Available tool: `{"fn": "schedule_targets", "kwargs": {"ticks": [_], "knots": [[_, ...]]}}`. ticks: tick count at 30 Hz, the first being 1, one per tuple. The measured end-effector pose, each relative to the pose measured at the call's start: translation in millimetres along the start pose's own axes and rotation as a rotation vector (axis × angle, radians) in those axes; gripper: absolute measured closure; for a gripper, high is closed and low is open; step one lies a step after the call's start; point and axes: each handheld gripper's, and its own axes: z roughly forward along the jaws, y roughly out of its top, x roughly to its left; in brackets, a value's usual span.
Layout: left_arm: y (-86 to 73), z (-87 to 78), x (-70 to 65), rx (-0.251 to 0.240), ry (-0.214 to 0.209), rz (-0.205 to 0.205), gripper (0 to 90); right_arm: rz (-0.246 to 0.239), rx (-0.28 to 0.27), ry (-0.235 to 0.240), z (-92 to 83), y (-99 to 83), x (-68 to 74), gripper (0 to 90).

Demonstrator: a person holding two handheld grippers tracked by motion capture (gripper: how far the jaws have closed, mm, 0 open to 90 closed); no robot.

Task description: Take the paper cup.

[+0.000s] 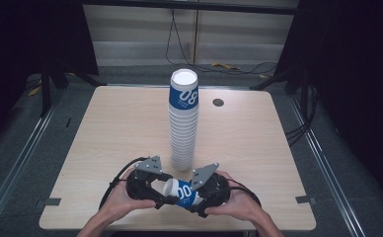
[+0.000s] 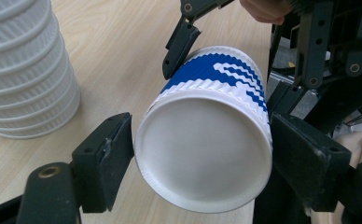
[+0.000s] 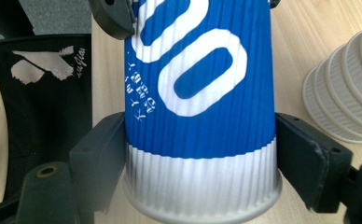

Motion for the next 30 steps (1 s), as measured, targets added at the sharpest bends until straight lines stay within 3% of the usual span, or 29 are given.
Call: {"fn": "schedule_targets", "kwargs": {"ticks": [20,30], "knots": [[-0.9,5.8,-1.9,0.075,0.013,0.015,23.3,-0.053,0.083,-0.021,2.1,7.0,3.6,21.2],[-2.3,10.6,-2.0,0.137,0.004,0.036,25.9,-0.077,0.121,-0.02,6.2,7.8,5.9,21.2]]}}
